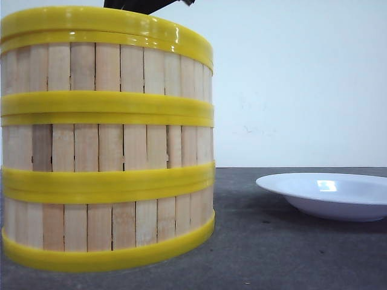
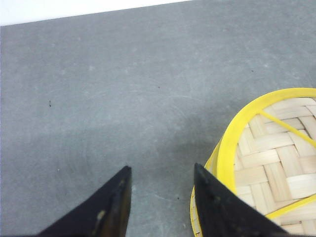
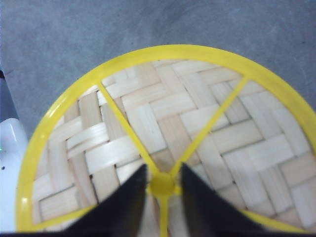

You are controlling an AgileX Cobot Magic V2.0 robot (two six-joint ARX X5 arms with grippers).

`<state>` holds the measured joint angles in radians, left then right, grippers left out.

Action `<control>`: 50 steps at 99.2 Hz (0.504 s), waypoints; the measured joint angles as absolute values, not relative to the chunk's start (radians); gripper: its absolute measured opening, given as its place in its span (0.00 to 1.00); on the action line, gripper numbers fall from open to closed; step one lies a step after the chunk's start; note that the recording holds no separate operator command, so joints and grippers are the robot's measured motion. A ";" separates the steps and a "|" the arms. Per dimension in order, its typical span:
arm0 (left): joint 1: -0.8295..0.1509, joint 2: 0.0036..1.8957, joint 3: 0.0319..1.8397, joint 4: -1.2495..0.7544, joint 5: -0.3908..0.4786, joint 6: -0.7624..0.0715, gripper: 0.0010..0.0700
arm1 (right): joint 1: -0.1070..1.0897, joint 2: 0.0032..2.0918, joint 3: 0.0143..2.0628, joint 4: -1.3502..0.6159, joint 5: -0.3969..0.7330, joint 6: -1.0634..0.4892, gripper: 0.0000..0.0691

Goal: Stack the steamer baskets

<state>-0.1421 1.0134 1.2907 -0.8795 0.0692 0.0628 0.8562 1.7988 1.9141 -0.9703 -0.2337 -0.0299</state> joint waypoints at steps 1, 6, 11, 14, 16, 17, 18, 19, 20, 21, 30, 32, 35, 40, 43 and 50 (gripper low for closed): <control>-0.142 1.013 1.291 -0.879 0.069 0.062 0.32 | 0.856 1.797 1.914 -0.970 -0.234 -0.030 0.24; -0.142 1.013 1.291 -0.879 0.069 0.063 0.32 | 0.853 1.766 1.914 -0.973 -0.229 -0.030 0.34; -0.142 1.013 1.291 -0.879 0.069 0.063 0.32 | 0.846 1.725 1.914 -0.979 -0.211 -0.030 0.39; -0.142 1.013 1.291 -0.879 0.069 0.062 0.32 | 0.839 1.695 1.914 -0.982 -0.199 -0.030 0.41; -0.142 1.013 1.291 -0.879 0.069 0.063 0.32 | 0.835 1.674 1.914 -0.983 -0.188 -0.030 0.42; -0.142 1.013 1.291 -0.879 0.069 0.063 0.32 | 0.833 1.662 1.914 -0.984 -0.183 -0.030 0.42; -0.142 1.013 1.291 -0.879 0.069 0.062 0.32 | 0.831 1.652 1.914 -0.985 -0.178 -0.030 0.42; -0.142 1.013 1.291 -0.879 0.069 0.063 0.32 | 0.828 1.642 1.914 -0.986 -0.173 -0.030 0.42; -0.142 1.013 1.291 -0.879 0.069 0.063 0.32 | 0.825 1.631 1.914 -0.988 -0.167 -0.030 0.43; -0.142 1.013 1.291 -0.879 0.069 0.062 0.32 | 0.822 1.620 1.914 -0.990 -0.162 -0.030 0.43; -0.142 1.013 1.291 -0.879 0.069 0.062 0.32 | 0.773 1.525 1.914 -1.034 -0.126 -0.031 0.44; -0.142 1.013 1.291 -0.879 0.069 0.063 0.32 | 0.758 1.506 1.914 -1.049 -0.119 -0.031 0.44; -0.142 1.013 1.291 -0.879 0.069 0.063 0.32 | 0.731 1.481 1.914 -1.072 -0.105 -0.031 0.44; -0.142 1.013 1.291 -0.879 0.069 0.062 0.32 | 0.678 1.443 1.914 -1.112 -0.079 -0.031 0.44; -0.142 1.013 1.291 -0.880 0.069 0.063 0.32 | 0.643 1.425 1.914 -1.136 -0.064 -0.031 0.44; -0.142 1.013 1.291 -0.881 0.069 0.062 0.32 | 0.551 1.389 1.914 -1.195 -0.048 -0.031 0.44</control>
